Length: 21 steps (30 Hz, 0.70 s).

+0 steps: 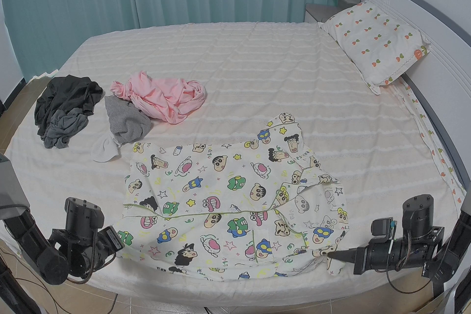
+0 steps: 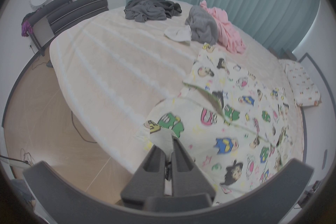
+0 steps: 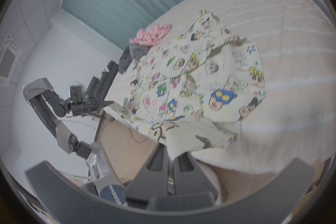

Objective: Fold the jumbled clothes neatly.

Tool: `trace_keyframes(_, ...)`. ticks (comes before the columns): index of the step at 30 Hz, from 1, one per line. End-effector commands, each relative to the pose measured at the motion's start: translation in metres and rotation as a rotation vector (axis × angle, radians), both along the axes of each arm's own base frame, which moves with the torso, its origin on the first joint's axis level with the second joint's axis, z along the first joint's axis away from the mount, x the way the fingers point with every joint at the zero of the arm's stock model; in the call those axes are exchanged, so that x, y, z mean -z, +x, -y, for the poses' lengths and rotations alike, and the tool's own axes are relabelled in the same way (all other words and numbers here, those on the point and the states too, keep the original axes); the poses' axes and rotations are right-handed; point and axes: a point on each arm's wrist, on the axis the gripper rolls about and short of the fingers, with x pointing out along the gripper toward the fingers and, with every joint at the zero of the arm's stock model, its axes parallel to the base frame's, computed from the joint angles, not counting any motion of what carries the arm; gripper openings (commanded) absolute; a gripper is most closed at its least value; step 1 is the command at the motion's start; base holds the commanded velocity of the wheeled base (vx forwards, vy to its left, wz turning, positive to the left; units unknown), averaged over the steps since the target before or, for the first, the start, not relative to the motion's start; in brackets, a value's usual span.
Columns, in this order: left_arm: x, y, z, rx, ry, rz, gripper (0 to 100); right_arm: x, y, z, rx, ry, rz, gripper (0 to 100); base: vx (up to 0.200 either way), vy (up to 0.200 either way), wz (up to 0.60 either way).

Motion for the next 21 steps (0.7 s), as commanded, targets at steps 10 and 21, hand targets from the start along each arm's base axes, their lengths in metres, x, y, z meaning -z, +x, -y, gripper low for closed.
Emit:
trace_keyframes(10, 0.003, 0.062, -0.008, -0.068, -0.044, 0.079, 0, 0.026, 0.057, -0.007, 0.091, 0.091, 0.13, 0, 0.0, 0.0, 0.0)
trace_keyframes(21, 0.018, 0.094, -0.015, -0.094, -0.08, 0.081, 0, 0.019, 0.1, -0.002, 0.168, 0.149, 0.239, 0, 0.0, 0.0, 0.0)
